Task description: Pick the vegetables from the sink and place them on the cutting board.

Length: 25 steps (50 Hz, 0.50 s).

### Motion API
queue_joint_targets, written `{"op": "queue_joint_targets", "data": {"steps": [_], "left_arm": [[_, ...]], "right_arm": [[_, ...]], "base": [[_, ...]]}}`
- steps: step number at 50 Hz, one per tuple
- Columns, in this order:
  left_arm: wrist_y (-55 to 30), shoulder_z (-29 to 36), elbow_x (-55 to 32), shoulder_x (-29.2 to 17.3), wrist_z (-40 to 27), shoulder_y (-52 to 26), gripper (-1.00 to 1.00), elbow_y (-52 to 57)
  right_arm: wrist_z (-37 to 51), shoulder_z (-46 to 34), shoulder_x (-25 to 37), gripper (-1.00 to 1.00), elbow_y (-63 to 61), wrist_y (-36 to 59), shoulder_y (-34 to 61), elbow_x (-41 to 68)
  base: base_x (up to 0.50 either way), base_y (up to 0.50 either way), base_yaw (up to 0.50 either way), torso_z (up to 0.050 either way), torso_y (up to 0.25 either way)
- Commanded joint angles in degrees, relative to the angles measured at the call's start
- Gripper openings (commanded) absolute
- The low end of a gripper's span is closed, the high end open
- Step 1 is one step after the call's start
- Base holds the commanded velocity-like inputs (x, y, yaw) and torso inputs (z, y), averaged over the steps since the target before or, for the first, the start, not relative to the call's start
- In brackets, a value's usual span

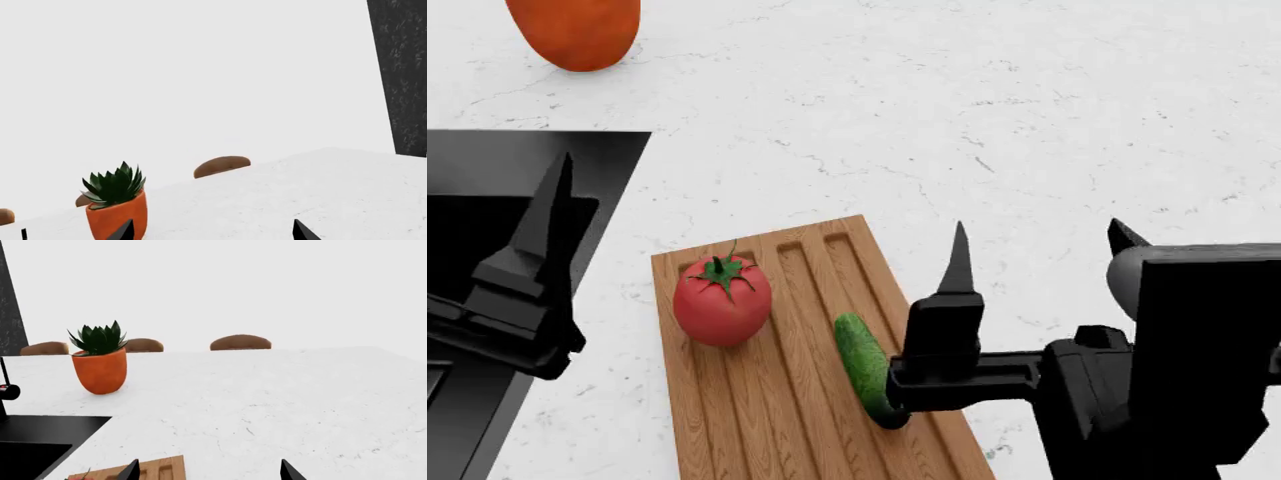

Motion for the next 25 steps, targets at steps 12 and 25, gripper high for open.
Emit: {"op": "queue_joint_targets", "data": {"steps": [12, 25], "left_arm": [[18.62, -10.56, -3.58, 2.34, 3.41, 11.14, 1.00, 4.84], [28.21, -9.92, -12.32, -4.70, -5.05, 13.81, 1.00, 5.29]], "right_arm": [[0.72, 10.68, 0.33, 1.00, -10.18, -18.08, -19.74, -15.26], [1.91, 15.19, 2.16, 1.00, -13.32, -22.63, -23.03, -14.72]], "base": [[0.00, 0.00, 0.00, 0.000, 0.000], [0.00, 0.00, 0.00, 0.000, 0.000]]}}
